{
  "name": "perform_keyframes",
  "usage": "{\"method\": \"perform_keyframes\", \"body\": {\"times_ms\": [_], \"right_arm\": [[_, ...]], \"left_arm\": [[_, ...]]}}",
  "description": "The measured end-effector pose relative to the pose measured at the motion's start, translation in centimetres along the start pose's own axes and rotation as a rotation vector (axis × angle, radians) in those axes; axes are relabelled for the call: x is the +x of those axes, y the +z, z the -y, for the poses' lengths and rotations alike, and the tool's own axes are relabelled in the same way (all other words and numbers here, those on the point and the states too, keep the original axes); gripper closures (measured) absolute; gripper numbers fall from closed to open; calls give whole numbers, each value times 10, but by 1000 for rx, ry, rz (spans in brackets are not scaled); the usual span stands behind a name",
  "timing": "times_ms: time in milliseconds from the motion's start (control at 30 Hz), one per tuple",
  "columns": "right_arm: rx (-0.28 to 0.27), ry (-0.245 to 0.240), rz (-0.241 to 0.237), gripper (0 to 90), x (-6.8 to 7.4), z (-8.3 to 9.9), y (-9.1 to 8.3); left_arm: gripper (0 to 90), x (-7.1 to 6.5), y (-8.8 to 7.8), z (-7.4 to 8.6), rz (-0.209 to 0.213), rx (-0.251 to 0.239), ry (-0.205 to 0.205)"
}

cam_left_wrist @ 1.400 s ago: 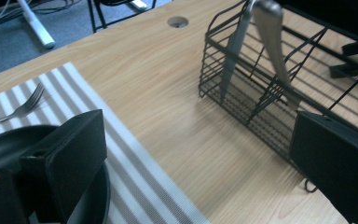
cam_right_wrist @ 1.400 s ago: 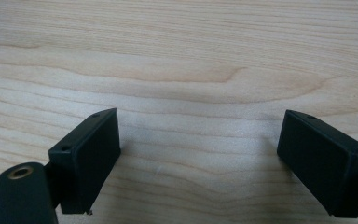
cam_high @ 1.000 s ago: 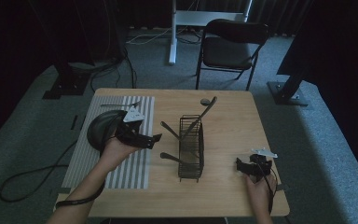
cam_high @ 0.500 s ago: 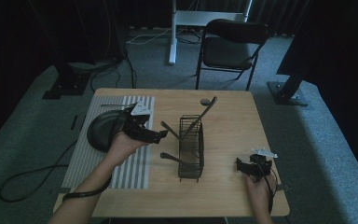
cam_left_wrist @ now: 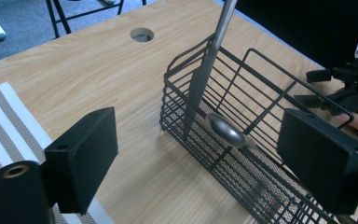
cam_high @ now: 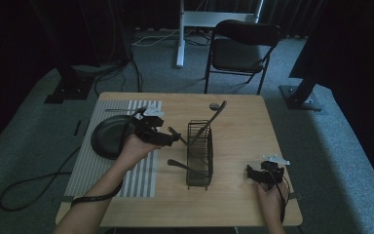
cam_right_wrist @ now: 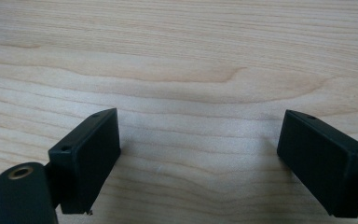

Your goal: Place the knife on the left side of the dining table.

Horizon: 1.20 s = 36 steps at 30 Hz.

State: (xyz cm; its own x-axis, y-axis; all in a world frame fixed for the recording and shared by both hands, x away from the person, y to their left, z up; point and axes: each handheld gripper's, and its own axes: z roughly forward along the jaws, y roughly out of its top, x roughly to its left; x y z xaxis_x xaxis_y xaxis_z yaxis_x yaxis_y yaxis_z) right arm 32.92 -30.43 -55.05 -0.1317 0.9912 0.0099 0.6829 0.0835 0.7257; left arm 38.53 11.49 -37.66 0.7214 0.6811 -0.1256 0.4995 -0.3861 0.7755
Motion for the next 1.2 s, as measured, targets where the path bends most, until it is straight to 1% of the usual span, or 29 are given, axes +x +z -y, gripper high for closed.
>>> {"method": "perform_keyframes", "body": {"times_ms": [33,67,100,133,167,233,267,333,367,400,433,467,500,567,600,633,700,767,800,833,867,933,967,1000,1033,1067,1133,1200], "right_arm": [[0,0,0,122,0,0,0],[0,-1,0,122,0,0,0],[0,0,0,122,0,0,0],[0,0,0,122,0,0,0],[0,0,0,122,0,0,0],[0,0,0,122,0,0,0],[0,0,0,122,0,0,0],[0,0,0,122,0,0,0],[0,0,0,122,0,0,0],[0,0,0,122,0,0,0],[0,0,0,122,0,0,0],[0,0,0,122,0,0,0],[0,0,0,122,0,0,0],[0,0,0,122,0,0,0],[0,0,0,123,0,0,0],[0,0,0,123,0,0,0],[0,1,0,123,0,0,0],[0,0,0,123,0,0,0],[0,0,0,123,0,0,0],[0,0,0,123,0,0,0],[0,0,0,123,0,0,0],[0,-1,0,123,0,0,0],[-1,-1,0,123,0,0,0],[-1,-1,0,123,0,0,0],[-1,-1,0,123,0,0,0],[-1,-1,0,123,0,0,0],[1,0,0,123,0,0,0],[1,0,0,123,0,0,0]], "left_arm": [[168,0,0,0,0,0,0],[230,1,1,0,38,-3,-29],[272,1,2,-1,33,-4,-33],[332,2,3,-1,44,-8,-31],[375,2,3,-1,57,-15,-41],[479,2,3,-1,61,-19,-36],[504,1,3,0,70,-20,-33],[592,1,3,0,73,-8,-20],[617,0,3,0,85,-12,-20],[659,0,3,0,85,-12,-20],[659,0,2,0,93,-11,-14],[678,-1,2,0,88,-11,-8],[683,-1,1,0,102,-10,-16],[698,-1,0,0,115,-10,-24],[707,-1,-1,1,132,-14,-32],[718,-1,-1,1,132,-14,-32],[728,-5,-4,2,148,-18,-24],[757,-8,-7,1,176,-29,-18],[798,-11,-8,1,192,-29,-18],[815,-16,-10,0,222,-36,-11],[830,-20,-11,-1,220,-35,5],[834,-28,-12,-3,212,-30,38],[834,-31,-12,-4,206,-31,49],[834,-31,-12,-4,206,-31,49],[834,-36,-12,-6,201,-30,72],[834,-36,-12,-6,201,-30,72],[835,-40,-12,-8,194,-24,85],[836,-40,-12,-9,192,-23,82]]}}
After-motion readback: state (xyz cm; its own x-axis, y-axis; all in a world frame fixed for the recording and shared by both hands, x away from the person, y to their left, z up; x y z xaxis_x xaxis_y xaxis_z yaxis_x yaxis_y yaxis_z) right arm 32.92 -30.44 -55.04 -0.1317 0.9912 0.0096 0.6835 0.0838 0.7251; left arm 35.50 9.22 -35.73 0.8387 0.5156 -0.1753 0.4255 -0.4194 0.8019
